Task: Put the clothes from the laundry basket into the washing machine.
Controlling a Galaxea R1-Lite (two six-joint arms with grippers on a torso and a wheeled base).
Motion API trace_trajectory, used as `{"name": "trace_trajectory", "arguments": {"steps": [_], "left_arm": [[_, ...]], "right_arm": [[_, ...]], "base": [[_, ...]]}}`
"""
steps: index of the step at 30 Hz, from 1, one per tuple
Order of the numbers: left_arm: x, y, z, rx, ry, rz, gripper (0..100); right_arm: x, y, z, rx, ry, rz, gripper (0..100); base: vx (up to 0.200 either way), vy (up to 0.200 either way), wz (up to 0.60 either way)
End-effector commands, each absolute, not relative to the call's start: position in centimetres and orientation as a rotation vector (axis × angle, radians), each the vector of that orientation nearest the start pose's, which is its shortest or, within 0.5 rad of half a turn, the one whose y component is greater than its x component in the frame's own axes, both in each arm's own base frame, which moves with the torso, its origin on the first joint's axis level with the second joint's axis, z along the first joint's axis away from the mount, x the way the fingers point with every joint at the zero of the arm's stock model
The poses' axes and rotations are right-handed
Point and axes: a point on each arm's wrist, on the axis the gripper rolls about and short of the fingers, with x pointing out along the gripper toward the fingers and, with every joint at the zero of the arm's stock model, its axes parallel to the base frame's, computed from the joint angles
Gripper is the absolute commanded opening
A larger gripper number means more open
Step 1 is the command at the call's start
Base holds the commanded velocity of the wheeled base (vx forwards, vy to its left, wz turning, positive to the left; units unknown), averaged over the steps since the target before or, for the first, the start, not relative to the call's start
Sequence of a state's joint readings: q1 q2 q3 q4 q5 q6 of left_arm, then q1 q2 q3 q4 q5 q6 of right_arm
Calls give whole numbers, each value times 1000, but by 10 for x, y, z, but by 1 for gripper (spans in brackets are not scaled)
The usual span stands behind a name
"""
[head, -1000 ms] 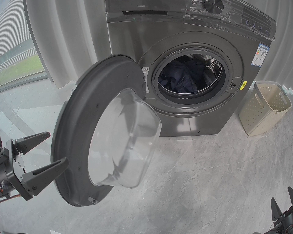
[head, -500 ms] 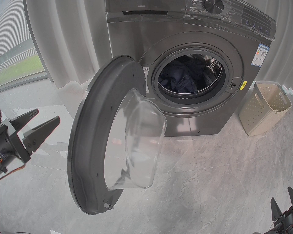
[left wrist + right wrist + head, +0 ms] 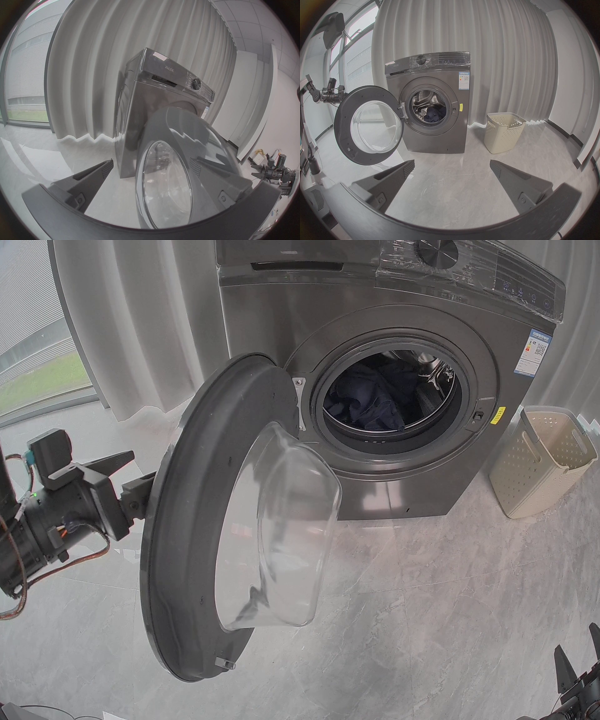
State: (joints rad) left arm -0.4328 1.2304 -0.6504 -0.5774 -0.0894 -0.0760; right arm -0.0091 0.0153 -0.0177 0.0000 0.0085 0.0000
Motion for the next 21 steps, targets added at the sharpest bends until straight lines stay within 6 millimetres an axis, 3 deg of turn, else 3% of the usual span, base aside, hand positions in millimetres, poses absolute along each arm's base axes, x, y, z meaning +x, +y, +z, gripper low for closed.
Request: {"name": "trace_trajectory", "arguments": {"steps": [1,16,19,21], "left_arm": [[191,-106,241,-60,62,-587,100],[244,-180,251,-83,6,-709,100],[246,-183,252,-86,-1,-714,100],[255,-199,255,-93,-15,-728,100]], "right_arm": [[-23,0,75,0,0,0,100],[-23,0,75,0,0,0,100],[-23,0,75,0,0,0,100],[-23,0,75,0,0,0,100]], "base": [[0,0,0],[0,0,0],[0,0,0],[0,0,0]]}}
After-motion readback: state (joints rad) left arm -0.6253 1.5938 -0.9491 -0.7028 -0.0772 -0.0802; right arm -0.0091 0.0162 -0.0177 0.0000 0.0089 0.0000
